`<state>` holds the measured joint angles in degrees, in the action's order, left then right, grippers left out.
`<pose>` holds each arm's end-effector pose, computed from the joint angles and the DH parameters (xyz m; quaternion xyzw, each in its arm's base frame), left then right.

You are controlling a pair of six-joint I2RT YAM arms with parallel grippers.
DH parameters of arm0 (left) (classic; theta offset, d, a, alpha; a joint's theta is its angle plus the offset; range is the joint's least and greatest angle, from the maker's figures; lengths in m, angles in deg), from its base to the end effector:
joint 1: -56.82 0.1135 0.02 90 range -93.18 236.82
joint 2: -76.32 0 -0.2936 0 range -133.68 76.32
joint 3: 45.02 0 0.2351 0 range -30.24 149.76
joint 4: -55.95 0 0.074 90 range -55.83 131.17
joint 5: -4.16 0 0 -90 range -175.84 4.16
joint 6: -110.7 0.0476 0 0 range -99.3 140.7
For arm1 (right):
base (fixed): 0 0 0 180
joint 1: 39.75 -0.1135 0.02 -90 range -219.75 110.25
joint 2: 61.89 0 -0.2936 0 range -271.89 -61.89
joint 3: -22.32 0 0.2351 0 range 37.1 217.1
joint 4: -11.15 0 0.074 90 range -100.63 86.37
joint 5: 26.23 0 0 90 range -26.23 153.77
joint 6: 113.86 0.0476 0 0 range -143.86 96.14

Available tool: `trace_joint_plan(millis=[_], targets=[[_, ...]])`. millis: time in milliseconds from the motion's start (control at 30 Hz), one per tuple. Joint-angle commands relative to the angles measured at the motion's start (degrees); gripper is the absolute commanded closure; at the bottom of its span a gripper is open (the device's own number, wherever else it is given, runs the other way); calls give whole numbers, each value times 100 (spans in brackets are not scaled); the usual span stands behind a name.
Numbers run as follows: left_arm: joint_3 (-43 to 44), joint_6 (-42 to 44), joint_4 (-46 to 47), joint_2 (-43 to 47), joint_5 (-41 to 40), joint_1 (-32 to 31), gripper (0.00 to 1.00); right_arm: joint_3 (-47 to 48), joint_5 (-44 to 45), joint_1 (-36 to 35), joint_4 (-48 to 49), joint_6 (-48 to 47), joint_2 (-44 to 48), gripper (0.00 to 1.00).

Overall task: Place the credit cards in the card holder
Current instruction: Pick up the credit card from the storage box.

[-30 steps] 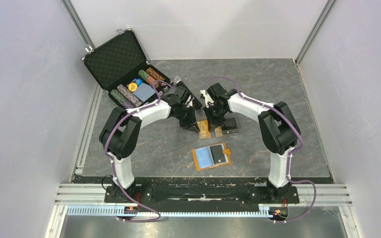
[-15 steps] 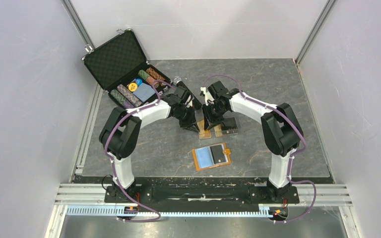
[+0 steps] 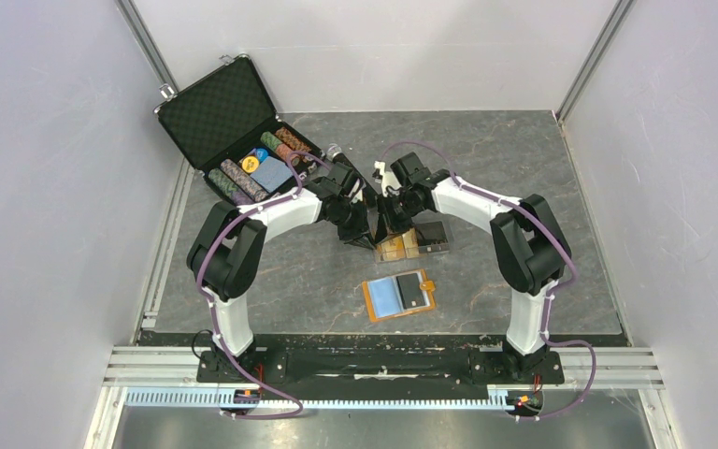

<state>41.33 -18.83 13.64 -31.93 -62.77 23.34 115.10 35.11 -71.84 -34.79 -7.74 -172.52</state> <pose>0.3078 -0.2259 0.1986 -0.0058 0.9561 -0.2868 0.0598 0.3254 0.2310 0.2123 -0.1867 0.9267 0.3098 0.1021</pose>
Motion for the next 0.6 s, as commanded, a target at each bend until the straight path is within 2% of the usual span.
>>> trace_joint_plan(millis=[0,67,133,167,200,300,567], targets=[[-13,287,-86,-203,-232,-45,98,-153,-223,-78,504,131,58,100],[-12,286,-92,-181,-250,-37,98,-153,-109,-77,417,75,25,94],[-20,280,-90,-163,-272,-32,98,-149,31,-82,310,4,-23,79],[-20,275,-87,-148,-284,-23,98,-130,73,-83,242,-53,-52,77],[-29,271,-87,-136,-302,-11,98,-111,101,-77,200,-80,-64,78],[-106,195,-31,-81,-318,73,98,-114,130,-76,202,-93,2,100],[-531,14,248,305,-310,598,98,181,115,-75,300,10,373,100]])
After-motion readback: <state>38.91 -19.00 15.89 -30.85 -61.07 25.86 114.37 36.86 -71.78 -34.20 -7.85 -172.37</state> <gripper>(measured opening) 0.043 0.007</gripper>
